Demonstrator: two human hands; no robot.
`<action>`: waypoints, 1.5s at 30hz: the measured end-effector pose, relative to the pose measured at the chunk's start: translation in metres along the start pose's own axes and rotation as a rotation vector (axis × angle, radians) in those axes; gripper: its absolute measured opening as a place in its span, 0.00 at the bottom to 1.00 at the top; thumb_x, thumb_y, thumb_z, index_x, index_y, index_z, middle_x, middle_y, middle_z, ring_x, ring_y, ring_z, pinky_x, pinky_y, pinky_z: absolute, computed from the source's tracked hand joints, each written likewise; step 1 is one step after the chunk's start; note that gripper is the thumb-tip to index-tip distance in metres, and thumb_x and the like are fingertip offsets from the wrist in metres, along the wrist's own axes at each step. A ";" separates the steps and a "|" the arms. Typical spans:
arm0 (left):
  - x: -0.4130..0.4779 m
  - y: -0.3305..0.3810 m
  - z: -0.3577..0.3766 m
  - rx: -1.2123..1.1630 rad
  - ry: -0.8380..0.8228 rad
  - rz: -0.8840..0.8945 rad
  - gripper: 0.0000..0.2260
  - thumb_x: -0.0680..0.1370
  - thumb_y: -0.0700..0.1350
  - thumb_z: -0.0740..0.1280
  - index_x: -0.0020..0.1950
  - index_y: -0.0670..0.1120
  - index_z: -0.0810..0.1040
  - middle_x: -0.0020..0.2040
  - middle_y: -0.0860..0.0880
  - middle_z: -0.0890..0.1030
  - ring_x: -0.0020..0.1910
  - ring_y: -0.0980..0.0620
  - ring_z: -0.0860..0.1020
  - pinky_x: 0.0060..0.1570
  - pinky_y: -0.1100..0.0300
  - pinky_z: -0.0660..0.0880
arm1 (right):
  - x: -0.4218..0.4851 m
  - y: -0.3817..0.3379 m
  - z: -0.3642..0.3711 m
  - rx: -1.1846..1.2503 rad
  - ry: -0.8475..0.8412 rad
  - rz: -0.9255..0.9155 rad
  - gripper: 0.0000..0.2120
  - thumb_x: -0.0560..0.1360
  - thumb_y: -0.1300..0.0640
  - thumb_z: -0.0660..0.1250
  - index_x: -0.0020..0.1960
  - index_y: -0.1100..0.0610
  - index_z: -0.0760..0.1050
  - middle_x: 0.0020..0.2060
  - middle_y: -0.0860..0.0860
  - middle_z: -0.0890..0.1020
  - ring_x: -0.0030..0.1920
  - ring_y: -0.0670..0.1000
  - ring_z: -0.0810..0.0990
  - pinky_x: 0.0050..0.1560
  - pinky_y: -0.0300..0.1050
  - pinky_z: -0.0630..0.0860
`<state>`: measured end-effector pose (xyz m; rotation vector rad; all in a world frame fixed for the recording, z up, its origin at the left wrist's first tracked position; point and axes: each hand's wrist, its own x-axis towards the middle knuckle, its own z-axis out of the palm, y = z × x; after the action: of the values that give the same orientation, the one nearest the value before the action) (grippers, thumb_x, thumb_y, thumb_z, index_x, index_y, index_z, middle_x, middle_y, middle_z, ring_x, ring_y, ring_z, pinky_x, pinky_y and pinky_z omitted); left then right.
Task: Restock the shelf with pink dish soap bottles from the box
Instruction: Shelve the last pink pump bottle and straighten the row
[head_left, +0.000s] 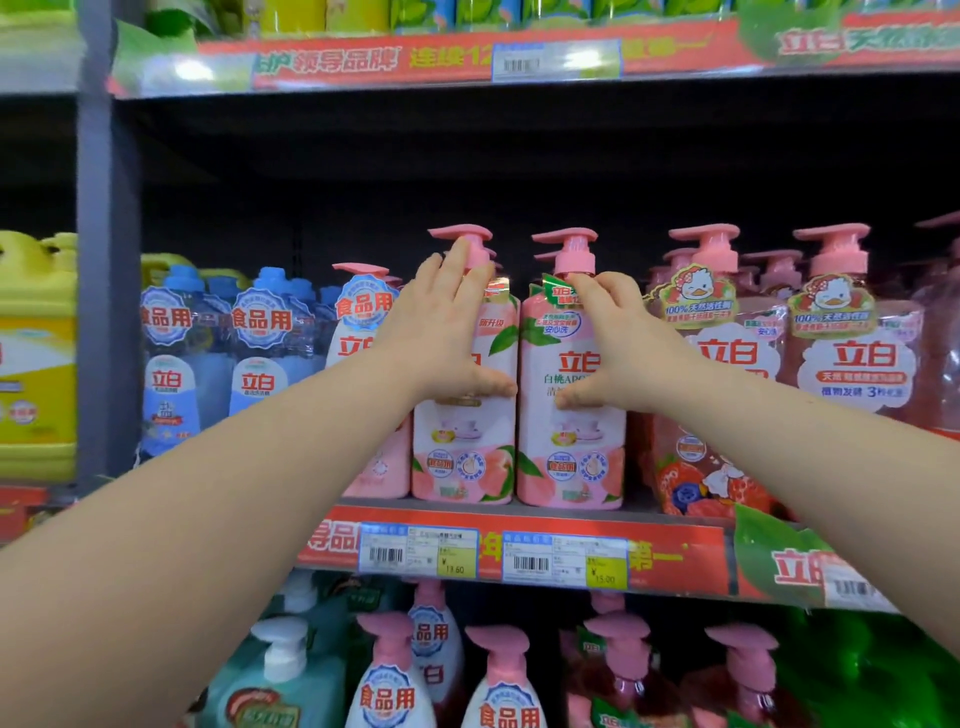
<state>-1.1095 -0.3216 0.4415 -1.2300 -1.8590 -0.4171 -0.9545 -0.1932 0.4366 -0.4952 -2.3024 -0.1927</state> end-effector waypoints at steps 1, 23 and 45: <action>-0.001 0.002 0.000 0.030 0.003 -0.018 0.56 0.63 0.68 0.71 0.77 0.48 0.42 0.78 0.46 0.40 0.76 0.41 0.44 0.73 0.44 0.51 | 0.000 -0.001 0.000 0.029 0.012 0.017 0.57 0.61 0.48 0.79 0.77 0.49 0.44 0.74 0.51 0.49 0.61 0.60 0.74 0.49 0.44 0.67; -0.028 0.005 0.022 -0.297 0.045 -0.213 0.53 0.66 0.58 0.75 0.76 0.59 0.38 0.78 0.50 0.39 0.75 0.39 0.53 0.68 0.46 0.64 | -0.001 0.000 0.012 0.331 0.022 0.234 0.58 0.62 0.48 0.79 0.77 0.48 0.41 0.70 0.58 0.63 0.65 0.59 0.71 0.61 0.54 0.69; -0.095 -0.054 0.017 -0.333 0.022 -0.404 0.48 0.69 0.55 0.73 0.77 0.48 0.45 0.74 0.46 0.58 0.72 0.47 0.59 0.63 0.49 0.66 | 0.049 -0.131 0.016 -0.145 0.112 -0.401 0.24 0.77 0.48 0.62 0.70 0.55 0.66 0.68 0.52 0.69 0.69 0.55 0.65 0.69 0.51 0.57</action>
<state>-1.1492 -0.3908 0.3652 -1.0444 -2.0776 -0.9887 -1.0493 -0.2944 0.4620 -0.0834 -2.2643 -0.5714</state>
